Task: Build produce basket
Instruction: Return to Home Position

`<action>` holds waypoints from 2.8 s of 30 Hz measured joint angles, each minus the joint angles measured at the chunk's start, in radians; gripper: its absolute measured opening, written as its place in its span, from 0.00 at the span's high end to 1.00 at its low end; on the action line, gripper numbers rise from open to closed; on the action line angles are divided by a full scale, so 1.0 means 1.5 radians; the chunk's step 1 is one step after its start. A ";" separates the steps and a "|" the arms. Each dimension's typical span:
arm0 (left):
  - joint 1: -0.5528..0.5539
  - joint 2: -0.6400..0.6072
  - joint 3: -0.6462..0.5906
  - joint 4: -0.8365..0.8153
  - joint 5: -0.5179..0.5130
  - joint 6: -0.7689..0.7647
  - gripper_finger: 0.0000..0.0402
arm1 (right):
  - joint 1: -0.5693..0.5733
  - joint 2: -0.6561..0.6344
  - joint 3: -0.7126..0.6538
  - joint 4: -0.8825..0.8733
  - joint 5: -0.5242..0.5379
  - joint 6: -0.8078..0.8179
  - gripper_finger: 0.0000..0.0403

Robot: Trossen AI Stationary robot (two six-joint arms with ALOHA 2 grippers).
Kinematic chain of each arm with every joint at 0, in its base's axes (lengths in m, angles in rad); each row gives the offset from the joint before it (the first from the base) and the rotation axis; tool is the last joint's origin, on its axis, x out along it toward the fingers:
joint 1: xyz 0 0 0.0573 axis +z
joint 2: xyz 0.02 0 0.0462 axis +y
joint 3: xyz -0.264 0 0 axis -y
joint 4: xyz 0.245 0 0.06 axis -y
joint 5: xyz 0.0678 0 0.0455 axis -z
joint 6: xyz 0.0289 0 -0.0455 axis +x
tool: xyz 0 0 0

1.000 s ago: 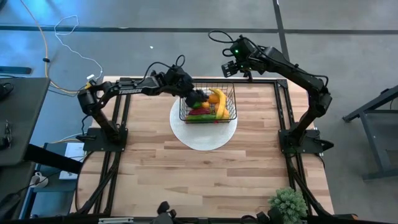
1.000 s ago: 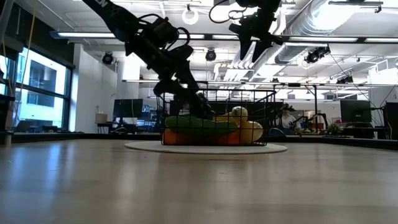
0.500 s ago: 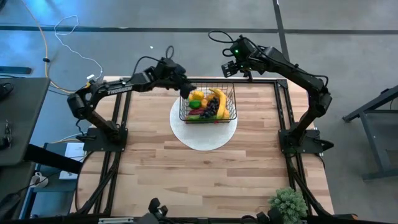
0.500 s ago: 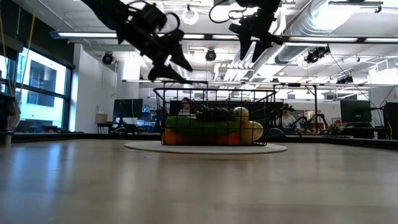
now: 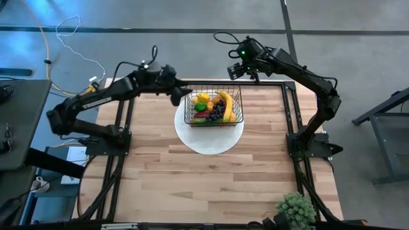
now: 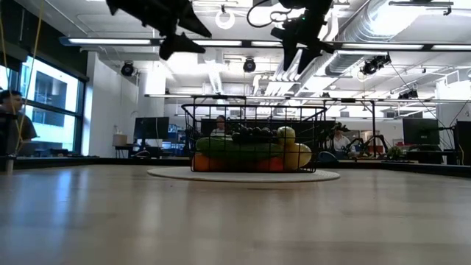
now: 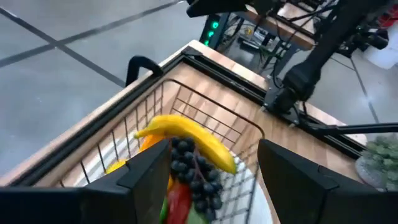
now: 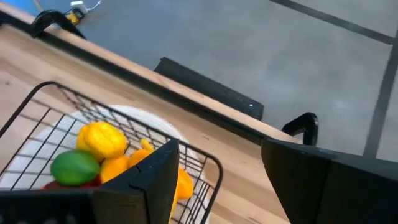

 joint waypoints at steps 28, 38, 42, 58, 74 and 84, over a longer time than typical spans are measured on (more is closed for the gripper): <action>-0.274 -0.439 -0.476 0.246 -0.154 -0.146 0.62 | 0.167 0.000 0.000 0.039 -0.071 -0.029 0.48; -0.298 -0.596 -0.544 0.140 -0.149 -0.131 0.69 | 0.213 0.000 0.000 0.099 -0.049 0.037 0.48; -0.298 -0.642 -0.555 0.098 -0.133 -0.109 0.72 | 0.218 0.000 0.000 0.087 -0.069 0.094 0.48; -0.296 -0.693 -0.592 0.068 -0.107 -0.015 0.92 | 0.261 -0.121 -0.001 0.164 -0.007 -0.078 0.48; -0.296 -0.692 -0.650 0.091 -0.140 -0.070 1.00 | 0.274 -0.508 -0.355 0.248 -0.008 -0.156 0.48; -0.296 -0.692 -0.649 0.078 -0.187 -0.113 0.99 | 0.310 -0.755 -0.669 0.372 -0.008 -0.105 0.48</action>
